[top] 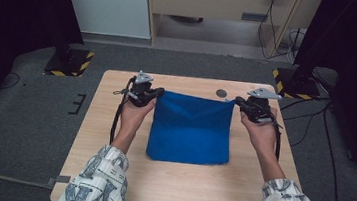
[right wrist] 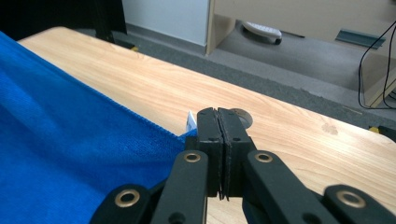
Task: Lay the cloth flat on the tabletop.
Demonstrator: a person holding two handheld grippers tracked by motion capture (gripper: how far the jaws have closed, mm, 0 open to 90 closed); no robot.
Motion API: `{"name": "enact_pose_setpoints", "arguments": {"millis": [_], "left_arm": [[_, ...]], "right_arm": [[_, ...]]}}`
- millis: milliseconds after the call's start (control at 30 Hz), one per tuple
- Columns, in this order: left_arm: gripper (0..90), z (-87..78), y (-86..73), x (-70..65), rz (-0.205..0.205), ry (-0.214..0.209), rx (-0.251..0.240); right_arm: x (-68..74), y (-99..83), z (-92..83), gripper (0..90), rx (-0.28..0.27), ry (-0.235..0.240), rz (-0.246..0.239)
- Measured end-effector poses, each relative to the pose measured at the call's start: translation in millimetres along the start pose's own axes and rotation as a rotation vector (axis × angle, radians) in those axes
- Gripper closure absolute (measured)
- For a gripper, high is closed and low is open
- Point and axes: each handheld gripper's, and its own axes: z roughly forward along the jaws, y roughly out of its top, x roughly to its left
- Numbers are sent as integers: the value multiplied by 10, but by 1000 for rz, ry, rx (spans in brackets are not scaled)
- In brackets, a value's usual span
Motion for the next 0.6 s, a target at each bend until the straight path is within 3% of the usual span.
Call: {"name": "enact_pose_setpoints", "arguments": {"millis": [367,400,467,567,600], "left_arm": [[881,119,-95,172,-41,18,24],[863,139,-106,190,-53,31,25],[746,185,-126,232,-76,59,25],[572,241,-157,315,-106,95,25],[576,241,-157,315,-106,95,25]], "right_arm": [[76,-6,220,875,32,-4,-15],[78,-9,244,846,36,-7,-14],[73,-18,308,745,35,0,-4],[75,-29,378,507,18,-11,6],[79,-33,381,475,22,-14,6]]}}
